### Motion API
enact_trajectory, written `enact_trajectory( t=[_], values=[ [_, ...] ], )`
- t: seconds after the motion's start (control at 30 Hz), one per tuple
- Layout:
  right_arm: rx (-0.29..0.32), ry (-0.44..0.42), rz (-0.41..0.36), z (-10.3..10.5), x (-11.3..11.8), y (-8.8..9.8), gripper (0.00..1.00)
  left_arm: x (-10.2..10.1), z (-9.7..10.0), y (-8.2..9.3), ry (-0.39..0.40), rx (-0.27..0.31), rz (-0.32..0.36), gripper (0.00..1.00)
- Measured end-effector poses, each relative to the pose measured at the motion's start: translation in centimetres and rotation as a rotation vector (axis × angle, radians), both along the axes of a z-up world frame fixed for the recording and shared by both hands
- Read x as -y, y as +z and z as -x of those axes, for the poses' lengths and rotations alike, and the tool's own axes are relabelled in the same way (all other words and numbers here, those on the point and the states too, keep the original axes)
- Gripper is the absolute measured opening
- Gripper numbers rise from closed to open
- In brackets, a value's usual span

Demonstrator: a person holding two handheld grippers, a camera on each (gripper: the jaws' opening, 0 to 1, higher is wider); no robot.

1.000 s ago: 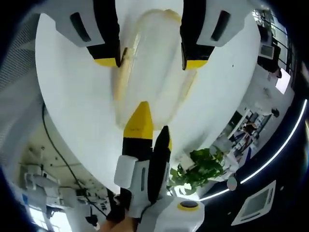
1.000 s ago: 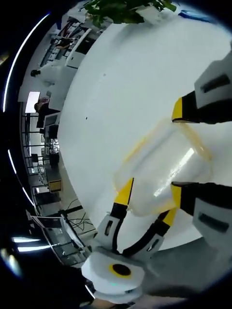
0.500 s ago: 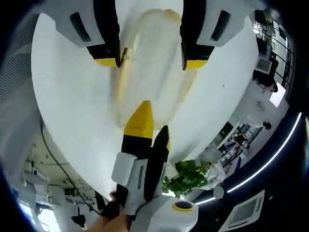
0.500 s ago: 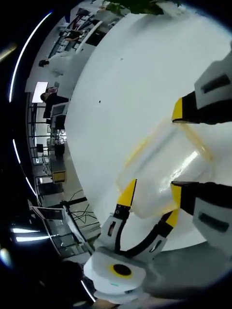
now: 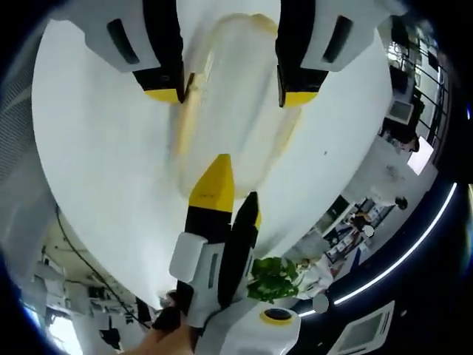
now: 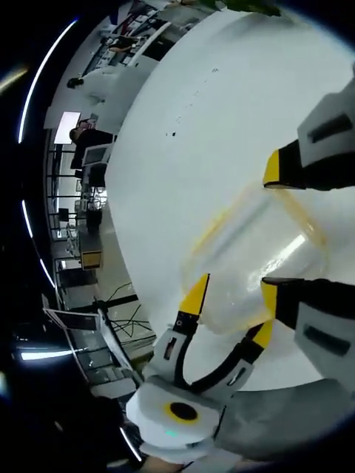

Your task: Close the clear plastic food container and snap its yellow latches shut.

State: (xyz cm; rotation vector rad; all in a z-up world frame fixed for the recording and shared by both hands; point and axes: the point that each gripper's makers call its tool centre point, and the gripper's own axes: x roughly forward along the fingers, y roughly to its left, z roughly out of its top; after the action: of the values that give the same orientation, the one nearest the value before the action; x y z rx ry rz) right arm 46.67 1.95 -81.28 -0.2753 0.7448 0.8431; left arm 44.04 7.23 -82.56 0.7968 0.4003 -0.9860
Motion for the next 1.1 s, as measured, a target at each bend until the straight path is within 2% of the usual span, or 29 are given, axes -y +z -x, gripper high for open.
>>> enact_trajectory(
  t=[0.57, 1.1],
  values=[
    [0.021, -0.038, -0.017, -4.1, -1.6, 0.1, 0.46, -1.3, -4.3, -0.2, 0.009, 0.036, -0.028, 0.49],
    [0.037, -0.056, -0.037, -5.8, -2.1, 0.1, 0.46, -1.8, -6.0, -0.2, 0.013, 0.047, -0.018, 0.50]
  ],
)
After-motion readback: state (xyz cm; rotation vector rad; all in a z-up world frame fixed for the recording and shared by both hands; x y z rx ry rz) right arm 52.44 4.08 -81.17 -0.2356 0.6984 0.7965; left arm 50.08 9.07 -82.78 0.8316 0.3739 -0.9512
